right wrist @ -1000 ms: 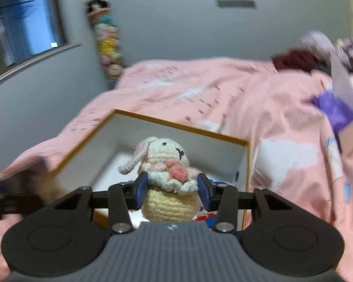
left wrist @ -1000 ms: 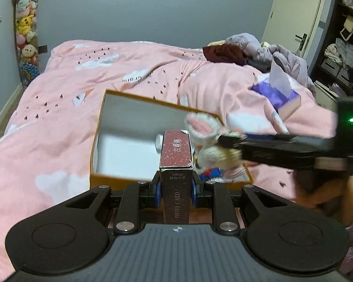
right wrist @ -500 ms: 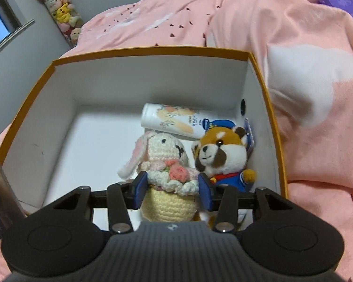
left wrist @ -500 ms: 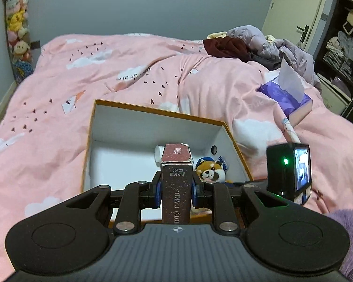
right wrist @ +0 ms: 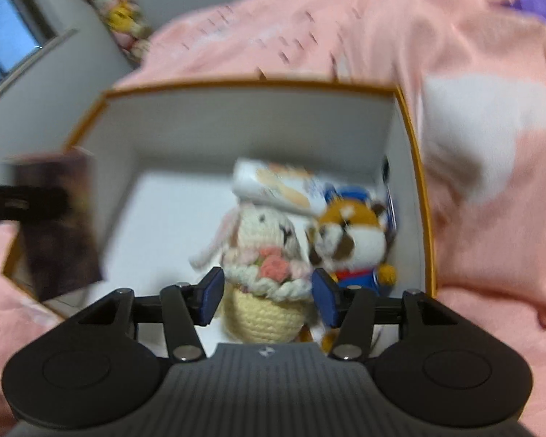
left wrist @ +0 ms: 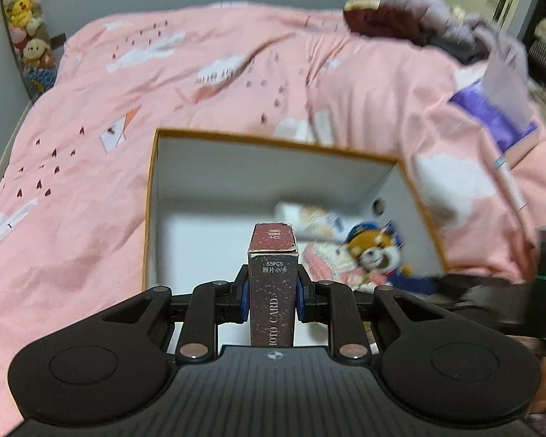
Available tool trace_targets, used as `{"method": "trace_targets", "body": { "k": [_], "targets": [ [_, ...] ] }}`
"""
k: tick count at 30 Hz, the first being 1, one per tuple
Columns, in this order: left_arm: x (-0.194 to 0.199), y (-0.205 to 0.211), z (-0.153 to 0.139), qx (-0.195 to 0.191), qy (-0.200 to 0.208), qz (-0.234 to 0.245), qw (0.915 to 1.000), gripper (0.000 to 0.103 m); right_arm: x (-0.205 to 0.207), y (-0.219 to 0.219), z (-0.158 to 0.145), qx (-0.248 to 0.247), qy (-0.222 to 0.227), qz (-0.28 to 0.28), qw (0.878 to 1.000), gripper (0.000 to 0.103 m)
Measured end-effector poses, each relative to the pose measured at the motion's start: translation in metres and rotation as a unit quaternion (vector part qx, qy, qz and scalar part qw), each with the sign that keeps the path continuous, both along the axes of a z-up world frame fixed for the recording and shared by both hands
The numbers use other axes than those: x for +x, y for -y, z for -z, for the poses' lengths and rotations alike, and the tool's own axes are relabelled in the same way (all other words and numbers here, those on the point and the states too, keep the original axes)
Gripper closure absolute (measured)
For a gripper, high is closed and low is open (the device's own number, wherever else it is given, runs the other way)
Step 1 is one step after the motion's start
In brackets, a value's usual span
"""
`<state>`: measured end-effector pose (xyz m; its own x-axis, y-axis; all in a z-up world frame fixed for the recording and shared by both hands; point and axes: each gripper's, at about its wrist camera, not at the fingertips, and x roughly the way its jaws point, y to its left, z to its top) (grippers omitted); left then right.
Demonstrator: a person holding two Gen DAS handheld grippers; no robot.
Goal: Organize objects
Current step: 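Carry the bunny into the box with the right tool and release it, then lower the card box into the shoebox with the left tool and open it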
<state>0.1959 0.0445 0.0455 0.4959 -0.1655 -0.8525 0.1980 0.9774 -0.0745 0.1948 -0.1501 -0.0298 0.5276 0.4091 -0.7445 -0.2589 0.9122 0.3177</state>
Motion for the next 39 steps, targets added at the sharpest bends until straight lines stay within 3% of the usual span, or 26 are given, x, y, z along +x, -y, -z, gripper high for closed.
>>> {"method": "trace_targets", "body": {
  "k": [5,12,16,20,24,29,34,36,38,39],
  "targets": [
    [0.019,-0.001,0.029,0.029,-0.042,0.010,0.9987,0.077,-0.009,0.002,-0.017,-0.018,0.044,0.008,0.999,0.047],
    [0.033,0.007,0.062,0.079,-0.111,0.030,0.9902,0.077,-0.008,0.006,-0.016,-0.010,0.034,0.013,0.999,0.047],
    [0.040,0.009,0.072,0.090,-0.130,0.042,0.9866,0.077,-0.010,-0.003,-0.016,-0.036,0.053,0.011,0.998,0.047],
    [0.043,0.013,0.076,0.124,-0.135,0.045,0.9821,0.074,-0.014,-0.011,-0.018,-0.040,0.063,-0.007,0.997,0.047],
    [0.036,0.024,0.079,0.181,-0.117,0.070,0.9740,0.071,-0.016,-0.020,-0.019,-0.042,0.072,-0.026,0.996,0.047],
    [0.017,0.037,0.073,0.264,-0.045,0.130,0.9545,0.067,-0.018,-0.031,-0.022,-0.041,0.084,-0.052,0.994,0.048],
    [0.008,0.038,0.062,0.284,-0.016,0.146,0.9475,0.065,-0.020,-0.034,-0.020,-0.039,0.075,-0.060,0.995,0.048],
    [0.006,0.038,0.060,0.314,0.016,0.143,0.9387,0.065,-0.021,-0.035,-0.019,-0.038,0.072,-0.061,0.995,0.048],
    [0.001,0.038,0.057,0.351,0.053,0.139,0.9243,0.065,-0.021,-0.036,-0.020,-0.038,0.070,-0.062,0.995,0.048],
    [0.000,0.037,0.054,0.351,0.058,0.145,0.9231,0.066,-0.021,-0.036,-0.020,-0.038,0.069,-0.063,0.995,0.048]
  ]
}}
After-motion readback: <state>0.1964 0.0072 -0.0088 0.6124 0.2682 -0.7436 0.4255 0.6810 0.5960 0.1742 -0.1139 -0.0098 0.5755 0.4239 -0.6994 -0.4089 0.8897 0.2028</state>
